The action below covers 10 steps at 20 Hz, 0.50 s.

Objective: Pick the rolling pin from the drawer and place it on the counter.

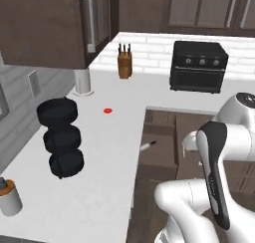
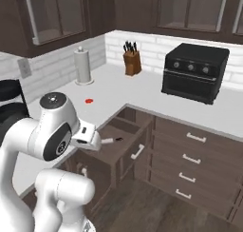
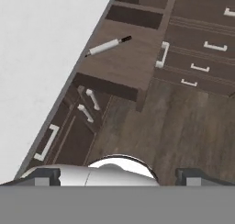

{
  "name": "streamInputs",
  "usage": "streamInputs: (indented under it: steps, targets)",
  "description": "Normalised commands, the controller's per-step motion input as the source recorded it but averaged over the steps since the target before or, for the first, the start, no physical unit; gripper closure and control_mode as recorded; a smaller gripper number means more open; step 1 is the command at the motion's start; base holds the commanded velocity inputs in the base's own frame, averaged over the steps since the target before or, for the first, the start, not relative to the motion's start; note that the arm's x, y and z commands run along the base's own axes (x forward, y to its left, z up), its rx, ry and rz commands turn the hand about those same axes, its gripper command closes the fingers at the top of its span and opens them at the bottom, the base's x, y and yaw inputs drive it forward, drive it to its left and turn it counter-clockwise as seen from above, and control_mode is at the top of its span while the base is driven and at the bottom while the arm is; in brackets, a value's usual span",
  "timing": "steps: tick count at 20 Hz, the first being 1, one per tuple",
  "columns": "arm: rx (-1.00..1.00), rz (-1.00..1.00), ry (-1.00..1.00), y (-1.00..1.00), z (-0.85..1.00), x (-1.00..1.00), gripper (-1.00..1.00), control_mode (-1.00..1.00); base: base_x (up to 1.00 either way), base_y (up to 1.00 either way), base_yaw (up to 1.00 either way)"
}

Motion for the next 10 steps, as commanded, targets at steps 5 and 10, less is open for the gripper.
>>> streamInputs:
  steps: [5,10]
  targets:
    - [0.0,0.0,0.0,0.0,0.0,0.0,-1.0,1.0,0.24,0.3,-0.43]
    - [0.0,-0.14,0.09,-0.13,-0.22,0.92,-1.0,-1.0,0.0,0.0,0.0]
